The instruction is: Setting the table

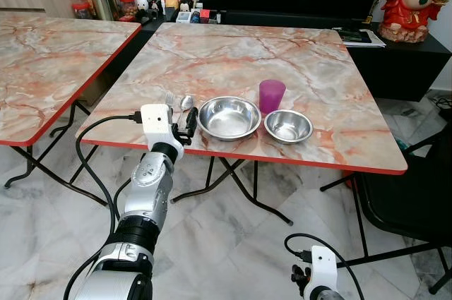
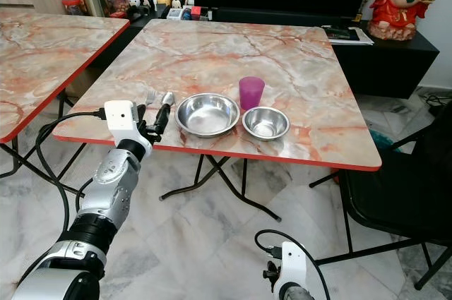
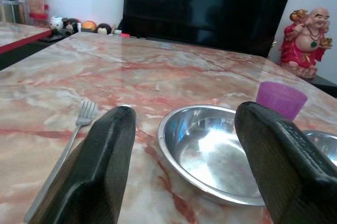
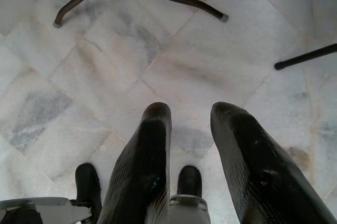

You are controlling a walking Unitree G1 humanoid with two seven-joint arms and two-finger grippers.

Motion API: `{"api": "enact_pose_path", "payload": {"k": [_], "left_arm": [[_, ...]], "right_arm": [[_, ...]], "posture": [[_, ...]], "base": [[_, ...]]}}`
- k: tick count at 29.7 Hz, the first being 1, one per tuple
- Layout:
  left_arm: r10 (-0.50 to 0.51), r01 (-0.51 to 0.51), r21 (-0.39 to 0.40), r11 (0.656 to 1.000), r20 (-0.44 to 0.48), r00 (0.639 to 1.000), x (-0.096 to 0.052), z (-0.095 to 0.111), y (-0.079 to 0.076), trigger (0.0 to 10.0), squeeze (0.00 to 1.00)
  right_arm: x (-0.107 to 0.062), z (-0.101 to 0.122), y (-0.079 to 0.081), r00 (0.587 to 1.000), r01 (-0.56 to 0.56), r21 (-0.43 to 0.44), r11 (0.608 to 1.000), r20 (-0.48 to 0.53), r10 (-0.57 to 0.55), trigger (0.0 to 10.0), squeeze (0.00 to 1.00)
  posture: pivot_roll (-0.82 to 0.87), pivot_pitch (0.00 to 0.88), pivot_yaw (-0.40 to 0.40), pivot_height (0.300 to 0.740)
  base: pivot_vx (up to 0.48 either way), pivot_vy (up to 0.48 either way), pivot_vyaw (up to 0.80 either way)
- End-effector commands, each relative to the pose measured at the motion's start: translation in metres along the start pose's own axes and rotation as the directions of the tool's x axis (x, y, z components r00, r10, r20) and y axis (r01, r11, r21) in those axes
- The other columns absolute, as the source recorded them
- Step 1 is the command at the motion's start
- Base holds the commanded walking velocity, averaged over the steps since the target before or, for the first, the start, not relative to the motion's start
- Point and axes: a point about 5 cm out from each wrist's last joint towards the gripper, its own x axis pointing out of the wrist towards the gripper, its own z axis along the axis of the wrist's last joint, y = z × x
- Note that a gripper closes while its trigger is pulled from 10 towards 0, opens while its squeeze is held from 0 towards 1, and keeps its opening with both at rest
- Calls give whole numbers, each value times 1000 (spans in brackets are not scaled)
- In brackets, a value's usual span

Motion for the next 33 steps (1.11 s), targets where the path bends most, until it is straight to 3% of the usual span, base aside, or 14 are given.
{"api": "enact_pose_path", "payload": {"k": [1, 3, 11, 16, 33], "left_arm": [[-1, 1, 31, 1000, -21, 1000, 0, -3, -2, 10000, 0], [4, -3, 39, 999, -20, 1000, 0, -3, -2, 10000, 0], [43, -42, -58, 997, 22, 999, 2, 6, 3, 10000, 0], [50, -49, -42, 998, 25, 998, 4, 7, 5, 10000, 0], [36, -34, -57, 998, 32, 999, 5, 11, 6, 10000, 0]], "right_arm": [[0, 2, -3, 1000, 7, -4, 1000, 7, -7, 10000, 0], [0, 2, -3, 1000, 7, -4, 1000, 7, -7, 10000, 0], [0, 2, -2, 1000, 12, 1, 1000, 5, -12, 10000, 0], [0, -1, -1, 1000, 8, 7, 1000, -3, -8, 10000, 0], [1, 1, 2, 1000, 9, 12, 1000, 4, -9, 10000, 0]], "posture": [[-13, 0, -30, 740], [-12, 0, -31, 740], [-14, 0, -22, 740], [-12, 0, -15, 736], [-10, 0, -14, 736]], "base": [[0, 0, 0], [0, 0, 0], [0, 0, 0], [49, 0, 0], [308, 0, 0]]}}
